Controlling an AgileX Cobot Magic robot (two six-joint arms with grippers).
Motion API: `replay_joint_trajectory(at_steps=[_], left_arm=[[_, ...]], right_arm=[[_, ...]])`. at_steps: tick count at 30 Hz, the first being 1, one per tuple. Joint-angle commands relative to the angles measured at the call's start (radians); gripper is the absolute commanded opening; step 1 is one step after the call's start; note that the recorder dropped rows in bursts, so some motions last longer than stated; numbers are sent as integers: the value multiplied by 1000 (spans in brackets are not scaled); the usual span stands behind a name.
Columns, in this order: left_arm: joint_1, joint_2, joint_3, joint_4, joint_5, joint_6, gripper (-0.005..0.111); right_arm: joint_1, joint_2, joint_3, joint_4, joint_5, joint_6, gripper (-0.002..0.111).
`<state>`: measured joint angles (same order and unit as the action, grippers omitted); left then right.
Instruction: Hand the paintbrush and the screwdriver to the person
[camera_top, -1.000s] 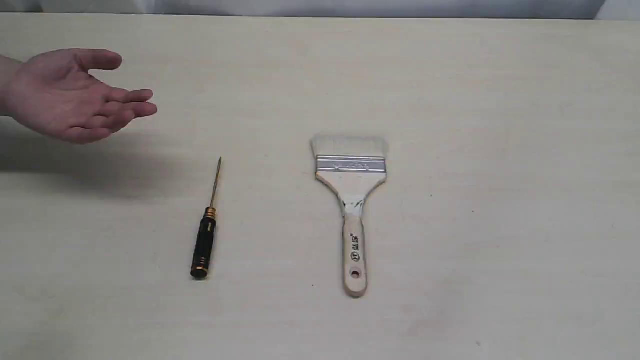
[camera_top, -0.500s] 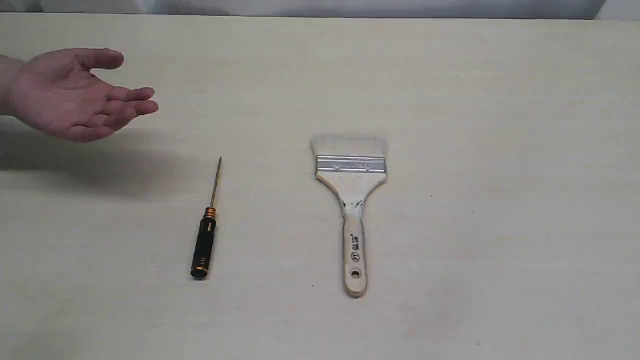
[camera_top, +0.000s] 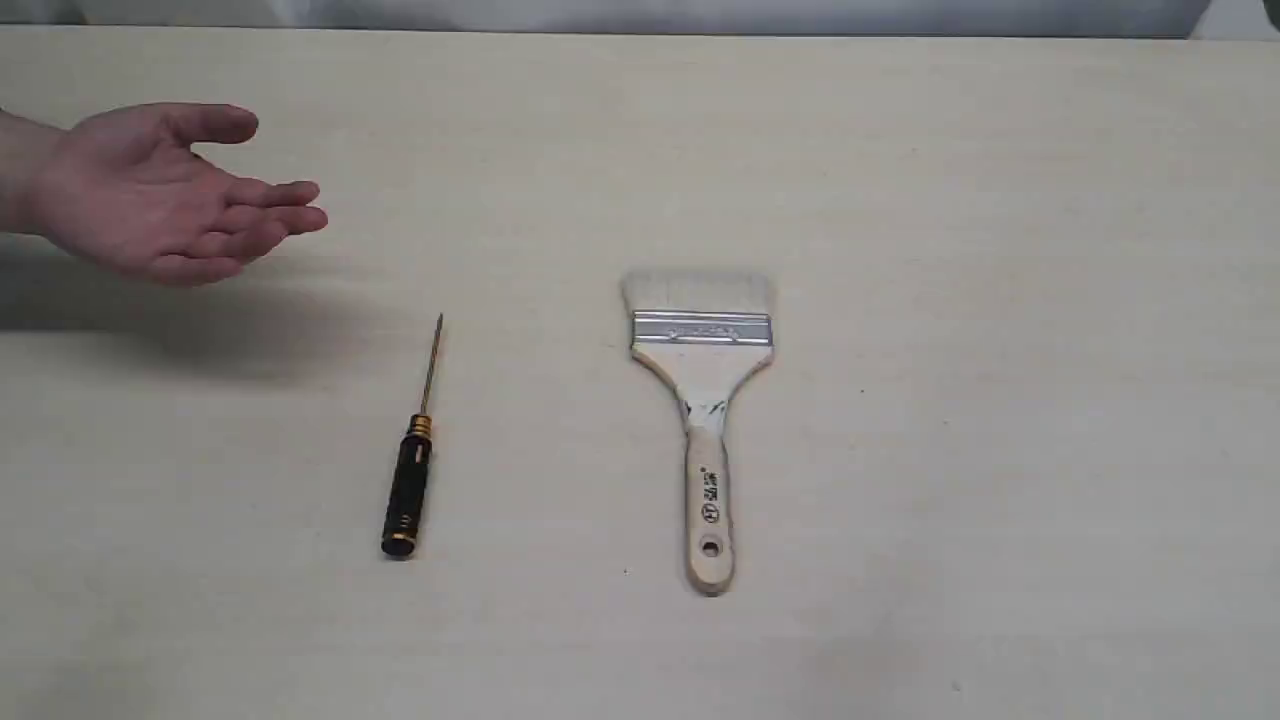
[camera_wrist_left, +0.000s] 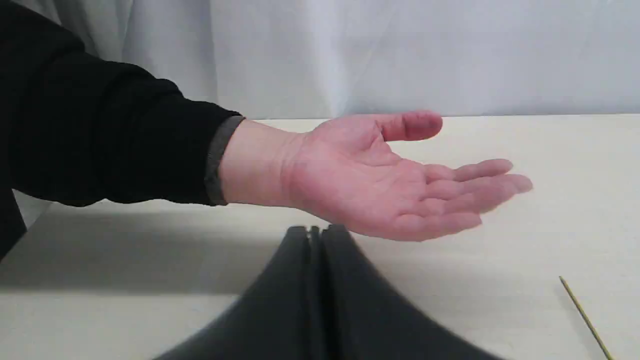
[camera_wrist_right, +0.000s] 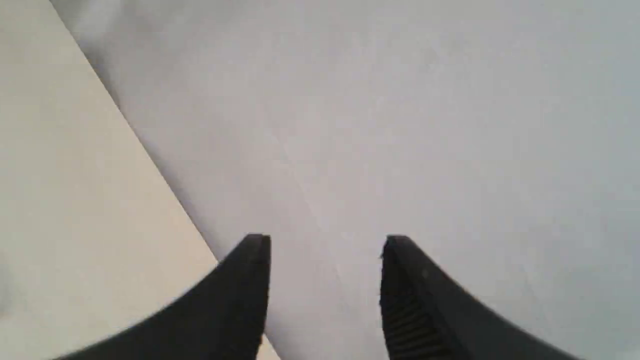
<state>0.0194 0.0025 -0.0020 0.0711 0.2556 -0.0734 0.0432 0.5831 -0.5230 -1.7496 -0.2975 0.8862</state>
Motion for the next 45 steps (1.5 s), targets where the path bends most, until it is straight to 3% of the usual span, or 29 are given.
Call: replay_joint_trajectory(at_steps=[1,4,8,10,15,21,29,34,45], left_arm=[[-8,-2,2,0,-6,-2,0],[-8,-2,2,0,-6,-2,0],[-8,-2,2,0,-6,-2,0],[-8,-2,2,0,-6,-2,0],[-8,-2,2,0,-6,-2,0],[-8,-2,2,-4,-3,-2,0],[-8,-2,2,-4,-6,-2,0],[-8,-2,2,-4,-6,-2,0],[-8,-2,2,-4,-6,-2,0]], right_arm=[[98,97,19,72,344,53,41],[203,200,-26,404,560,180,45],[410,370,-116,876,622,-184,45],[502,469,-189,1026,726,-220,45],[670,772,-413,1197,1156,-220,45],[693,1046,-609,1454,1230,-263,45],[693,1251,-675,1529,1126,-295,46],[691,1317,-675,1517,1046,-295,62],[689,1383,-675,1391,963,-151,61]])
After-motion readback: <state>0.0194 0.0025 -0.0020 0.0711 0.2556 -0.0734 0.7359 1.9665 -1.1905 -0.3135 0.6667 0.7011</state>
